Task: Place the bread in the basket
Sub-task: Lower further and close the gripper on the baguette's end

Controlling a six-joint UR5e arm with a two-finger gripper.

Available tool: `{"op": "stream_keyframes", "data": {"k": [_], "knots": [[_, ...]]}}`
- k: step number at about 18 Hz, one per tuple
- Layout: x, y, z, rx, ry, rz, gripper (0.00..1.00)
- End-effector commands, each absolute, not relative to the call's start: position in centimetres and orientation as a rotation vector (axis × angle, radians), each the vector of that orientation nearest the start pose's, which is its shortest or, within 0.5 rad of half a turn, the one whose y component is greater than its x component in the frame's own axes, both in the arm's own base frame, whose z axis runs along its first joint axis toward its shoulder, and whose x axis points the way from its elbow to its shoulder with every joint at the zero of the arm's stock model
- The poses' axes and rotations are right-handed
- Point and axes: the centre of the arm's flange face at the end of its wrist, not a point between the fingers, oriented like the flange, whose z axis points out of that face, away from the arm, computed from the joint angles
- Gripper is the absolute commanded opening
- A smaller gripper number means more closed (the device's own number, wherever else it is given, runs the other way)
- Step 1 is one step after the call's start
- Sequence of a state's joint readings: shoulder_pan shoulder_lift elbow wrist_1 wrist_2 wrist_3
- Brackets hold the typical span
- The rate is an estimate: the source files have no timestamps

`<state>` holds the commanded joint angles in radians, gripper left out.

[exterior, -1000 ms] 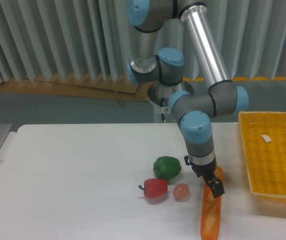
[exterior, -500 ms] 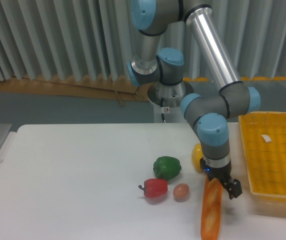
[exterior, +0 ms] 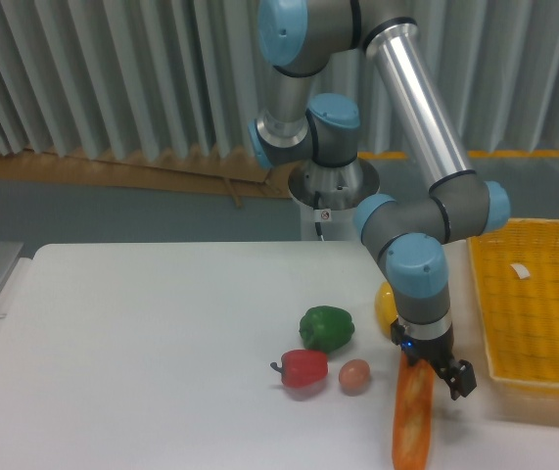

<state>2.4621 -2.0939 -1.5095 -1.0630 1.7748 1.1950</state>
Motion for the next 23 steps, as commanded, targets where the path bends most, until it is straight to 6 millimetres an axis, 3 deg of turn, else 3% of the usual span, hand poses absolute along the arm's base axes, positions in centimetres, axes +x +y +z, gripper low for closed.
{"op": "stream_keyframes", "data": {"k": [4, 10, 17, 18, 19, 23], "knots": [[-44.2, 51.4, 26.2, -3.249, 0.477, 0.239, 1.00], [-44.9, 51.6, 23.1, -3.312, 0.492, 0.239, 1.00], [-44.6, 51.8, 23.5, -3.305, 0.513, 0.247, 1.00], [-44.6, 51.8, 23.6, -3.304, 0.512, 0.249, 0.89], [-44.6, 51.7, 23.7, -3.303, 0.509, 0.250, 0.66], [-44.3, 51.5, 23.4, -3.310, 0.505, 0.240, 0.41]]}}
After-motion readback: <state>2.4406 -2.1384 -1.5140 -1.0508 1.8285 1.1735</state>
